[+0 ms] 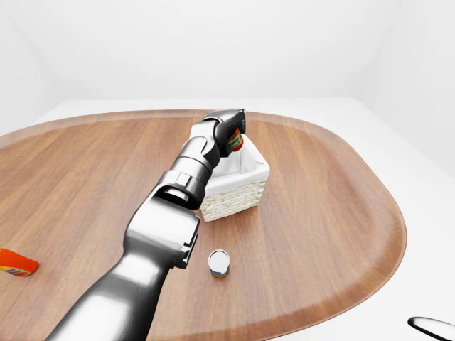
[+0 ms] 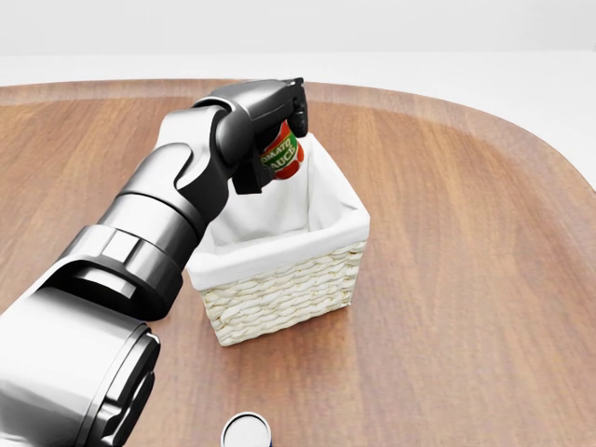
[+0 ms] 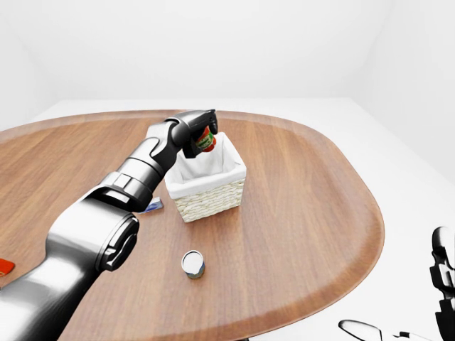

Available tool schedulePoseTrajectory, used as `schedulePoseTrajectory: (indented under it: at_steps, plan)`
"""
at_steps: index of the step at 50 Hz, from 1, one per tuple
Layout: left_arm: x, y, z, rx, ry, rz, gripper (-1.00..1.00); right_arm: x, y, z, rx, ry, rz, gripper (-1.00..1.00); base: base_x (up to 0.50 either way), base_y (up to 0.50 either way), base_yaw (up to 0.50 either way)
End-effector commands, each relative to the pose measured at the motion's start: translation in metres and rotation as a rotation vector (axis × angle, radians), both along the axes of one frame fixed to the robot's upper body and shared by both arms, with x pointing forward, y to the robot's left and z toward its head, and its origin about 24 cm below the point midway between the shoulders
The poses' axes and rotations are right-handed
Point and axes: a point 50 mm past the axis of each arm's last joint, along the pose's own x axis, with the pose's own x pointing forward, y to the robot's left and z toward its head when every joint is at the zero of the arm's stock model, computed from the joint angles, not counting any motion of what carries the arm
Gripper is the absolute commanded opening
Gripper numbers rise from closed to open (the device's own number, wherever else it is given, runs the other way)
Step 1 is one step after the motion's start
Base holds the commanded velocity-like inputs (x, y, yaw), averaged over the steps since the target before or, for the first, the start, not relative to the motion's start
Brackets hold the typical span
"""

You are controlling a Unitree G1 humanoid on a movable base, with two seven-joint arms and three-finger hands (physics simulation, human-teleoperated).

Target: Pick up the tomato sauce, and put it in the basket.

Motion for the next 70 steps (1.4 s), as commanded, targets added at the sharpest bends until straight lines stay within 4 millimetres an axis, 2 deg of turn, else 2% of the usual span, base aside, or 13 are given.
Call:
schedulePoseTrajectory:
  at_steps: [1,5,12,29,58,59,60,61,70]
  plan:
    - [-0.001,0.008,-0.028,0.065,0.052,0.028,-1.00,0.001,0.000,0.000,-0.004,-0.002,0.000,1.00,0.00,0.00,0.00]
    - [-0.001,0.011,-0.035,0.073,0.059,0.036,-1.00,0.001,0.001,-0.001,-0.007,-0.007,0.002,1.00,0.00,0.00,0.00]
    - [0.000,0.013,-0.032,0.083,0.033,0.045,-1.00,0.002,0.001,-0.001,-0.007,-0.007,0.003,1.00,0.00,0.00,0.00]
    - [0.000,0.024,-0.045,0.141,0.008,0.078,-1.00,0.000,0.001,-0.001,-0.001,-0.002,0.001,1.00,0.00,0.00,0.00]
    - [0.001,0.030,-0.044,0.170,-0.004,0.092,-1.00,0.001,0.001,-0.002,-0.011,0.016,-0.002,1.00,0.00,0.00,0.00]
    - [0.002,0.030,-0.043,0.169,-0.004,0.092,-0.81,0.001,0.001,-0.002,-0.012,0.016,-0.001,1.00,0.00,0.00,0.00]
    - [0.002,0.030,-0.042,0.171,-0.006,0.092,-0.31,0.002,0.002,-0.002,-0.013,0.015,-0.002,1.00,0.00,0.00,0.00]
    - [0.002,0.030,-0.041,0.173,-0.008,0.093,1.00,0.002,0.001,-0.002,-0.012,0.017,-0.002,1.00,0.00,0.00,0.00]
    - [0.002,0.029,-0.038,0.168,-0.012,0.090,1.00,0.002,0.002,-0.002,-0.010,0.011,-0.001,1.00,0.00,0.00,0.00]
